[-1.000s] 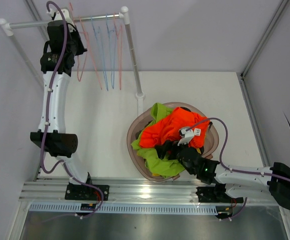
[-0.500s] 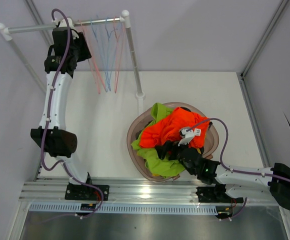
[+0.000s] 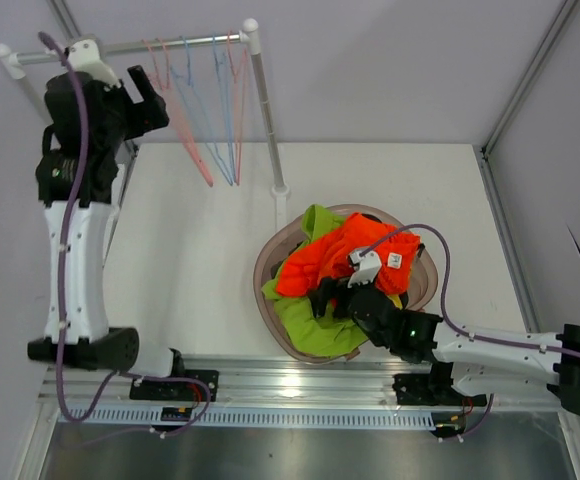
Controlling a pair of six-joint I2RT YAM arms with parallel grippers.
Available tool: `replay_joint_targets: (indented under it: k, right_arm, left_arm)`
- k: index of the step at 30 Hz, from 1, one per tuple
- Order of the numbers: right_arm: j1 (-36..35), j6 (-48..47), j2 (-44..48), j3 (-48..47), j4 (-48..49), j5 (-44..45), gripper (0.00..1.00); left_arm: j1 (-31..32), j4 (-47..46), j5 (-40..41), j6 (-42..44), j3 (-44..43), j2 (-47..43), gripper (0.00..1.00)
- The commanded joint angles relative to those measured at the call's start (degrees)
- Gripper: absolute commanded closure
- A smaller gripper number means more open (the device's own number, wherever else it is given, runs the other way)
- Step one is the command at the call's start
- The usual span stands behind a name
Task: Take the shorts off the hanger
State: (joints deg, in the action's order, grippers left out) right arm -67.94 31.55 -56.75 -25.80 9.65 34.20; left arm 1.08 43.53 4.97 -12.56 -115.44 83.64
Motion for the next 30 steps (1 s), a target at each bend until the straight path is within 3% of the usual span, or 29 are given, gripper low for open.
replay_joint_targets:
  k: [1,3,6,9,12,16,20,24,30]
  right_arm:
    - [-3.6,-2.5,3.7,-13.2,-15.5,10.6,0.01]
    - [-4.8,-5.1,4.3,-18.9,-20.9,13.0,0.01]
    - [-6.6,-7.6,3.6,-32.7,-27.6,17.1,0.01]
    - [-7.2,-9.0,2.7,-40.3,-34.9,18.2,0.00]
    - [-8.7,-7.2,3.3,-47.2,-43.0,19.1,0.01]
    - [-12.4,-4.7,13.4,-43.7,-46.2,21.5,0.01]
    - [-13.4,-1.1,23.3,-34.3,-47.4,21.8,0.00]
    - [-13.3,0.8,30.1,-30.6,-50.9,22.2,0.01]
    - [-13.3,1.8,36.5,-28.7,-56.7,25.2,0.01]
  left_arm:
    - [-0.2,-0.3,-3.4,-1.3,3.6,-8.8,0.03]
    - [-0.3,-0.5,-4.5,-1.5,7.8,-14.8,0.01]
    - [-0.3,-2.5,-8.2,-1.8,21.9,-24.5,0.01]
    - [-0.2,-4.9,-10.9,-1.8,28.7,-34.5,0.01]
    - [-0.2,-6.7,-13.9,-1.9,41.6,-44.7,0.01]
    - [0.8,-3.9,-12.4,-0.7,49.9,-54.0,0.01]
    - [1.8,-3.8,-9.8,-0.5,62.7,-62.2,0.01]
    - [2.3,-4.3,-11.9,-5.8,66.5,-66.9,0.01]
    - [2.5,-4.9,-14.7,-7.0,67.9,-69.0,0.01]
